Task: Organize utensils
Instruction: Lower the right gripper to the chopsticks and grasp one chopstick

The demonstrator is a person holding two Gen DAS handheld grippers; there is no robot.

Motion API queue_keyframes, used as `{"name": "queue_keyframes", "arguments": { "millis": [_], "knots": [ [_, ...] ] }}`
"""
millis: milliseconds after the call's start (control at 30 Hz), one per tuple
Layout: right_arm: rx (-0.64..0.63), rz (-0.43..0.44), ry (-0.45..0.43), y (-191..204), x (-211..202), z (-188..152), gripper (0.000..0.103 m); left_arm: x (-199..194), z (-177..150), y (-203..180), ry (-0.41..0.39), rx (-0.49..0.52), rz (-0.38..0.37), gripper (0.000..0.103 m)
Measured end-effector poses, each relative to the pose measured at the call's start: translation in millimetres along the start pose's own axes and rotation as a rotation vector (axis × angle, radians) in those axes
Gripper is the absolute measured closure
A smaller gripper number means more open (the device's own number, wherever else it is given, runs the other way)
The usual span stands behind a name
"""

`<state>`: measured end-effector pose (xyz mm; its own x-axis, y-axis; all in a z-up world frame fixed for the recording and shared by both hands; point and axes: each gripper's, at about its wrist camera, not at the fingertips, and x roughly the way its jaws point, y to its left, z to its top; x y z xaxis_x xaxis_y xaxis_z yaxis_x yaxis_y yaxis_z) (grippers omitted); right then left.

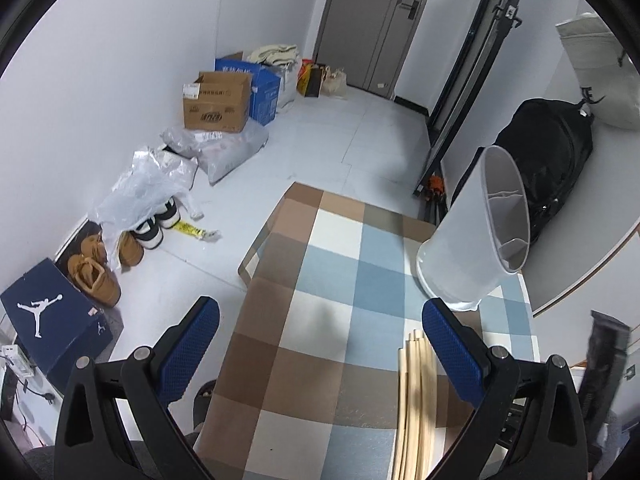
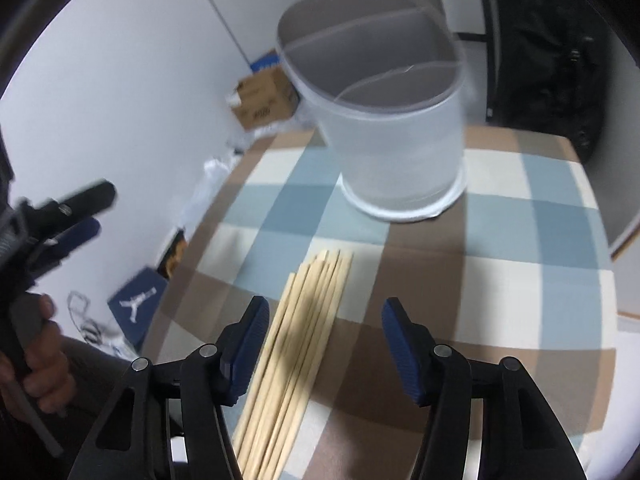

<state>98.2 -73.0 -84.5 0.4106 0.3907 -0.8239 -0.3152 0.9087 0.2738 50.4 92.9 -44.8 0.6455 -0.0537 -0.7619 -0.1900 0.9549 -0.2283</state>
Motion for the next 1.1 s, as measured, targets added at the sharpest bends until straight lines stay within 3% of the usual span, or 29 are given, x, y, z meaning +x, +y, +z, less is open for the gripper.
{"name": "queue_keyframes", "arguments": {
  "millis": [133,267,533,667,967,1100],
  "knots": [
    [0.001,-0.014,0.059,6,24,7,0.055,2,2,7,0.016,-0.005,-0.001,0.004],
    [-0.036,-0.05,0.1,18,38,12,0.083,1,3,16,0.025,-0.029,-0.015,0.004],
    [-0.103,-0.173,0.151,22,46,12,0.084,-1,5,23,0.022,-0.048,-0.031,0.004],
    [-0.076,-0.213,0.169,13,47,14,0.095,-2,5,22,0.026,-0.045,-0.034,0.004],
    [0.021,-0.228,0.154,-22,32,14,0.097,0,2,18,0.025,-0.005,-0.009,0.004],
    [0.089,-0.181,0.134,-38,23,17,0.097,1,0,15,0.03,0.012,0.001,0.004]
  ]
}}
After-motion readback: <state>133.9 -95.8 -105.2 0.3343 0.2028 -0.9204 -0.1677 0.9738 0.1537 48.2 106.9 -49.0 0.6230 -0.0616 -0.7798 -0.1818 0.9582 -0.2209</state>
